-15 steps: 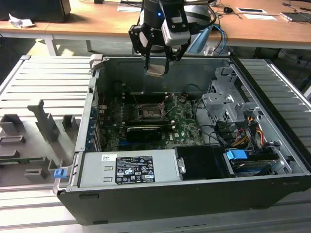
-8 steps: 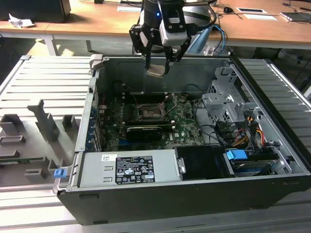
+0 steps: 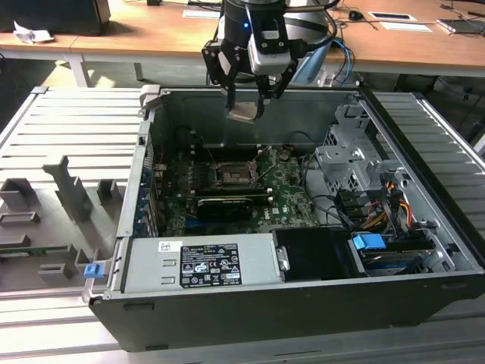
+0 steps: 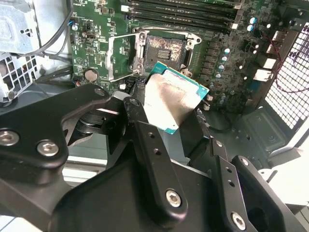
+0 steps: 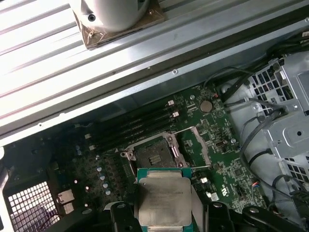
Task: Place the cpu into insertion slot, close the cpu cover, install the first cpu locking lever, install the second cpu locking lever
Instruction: 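Place the cpu into insertion slot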
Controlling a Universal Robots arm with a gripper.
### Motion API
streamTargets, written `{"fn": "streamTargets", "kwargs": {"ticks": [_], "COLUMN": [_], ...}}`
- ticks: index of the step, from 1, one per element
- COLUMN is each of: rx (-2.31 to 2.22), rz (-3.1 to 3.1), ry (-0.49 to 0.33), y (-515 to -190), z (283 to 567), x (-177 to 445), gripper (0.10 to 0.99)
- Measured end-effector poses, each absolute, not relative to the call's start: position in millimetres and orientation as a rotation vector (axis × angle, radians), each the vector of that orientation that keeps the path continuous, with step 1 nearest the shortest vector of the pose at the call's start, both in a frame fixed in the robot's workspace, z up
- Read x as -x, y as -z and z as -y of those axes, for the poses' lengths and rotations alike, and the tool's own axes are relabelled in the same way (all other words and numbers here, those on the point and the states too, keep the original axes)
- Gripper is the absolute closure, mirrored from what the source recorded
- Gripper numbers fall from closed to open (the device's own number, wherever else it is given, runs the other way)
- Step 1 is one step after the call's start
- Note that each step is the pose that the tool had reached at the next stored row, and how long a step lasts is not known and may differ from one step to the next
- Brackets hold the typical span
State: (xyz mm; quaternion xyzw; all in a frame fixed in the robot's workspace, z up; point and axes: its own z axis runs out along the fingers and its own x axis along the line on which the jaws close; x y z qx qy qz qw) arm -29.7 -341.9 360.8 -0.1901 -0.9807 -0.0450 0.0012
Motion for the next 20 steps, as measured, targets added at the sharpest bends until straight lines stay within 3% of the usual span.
{"fn": "streamTargets", "kwargs": {"ticks": [20], "rx": [0.687], "rz": [3.063], "ry": [0.141], "y": [-359.3], "z": [341.9], "x": [29.7], "gripper": [0.557]}}
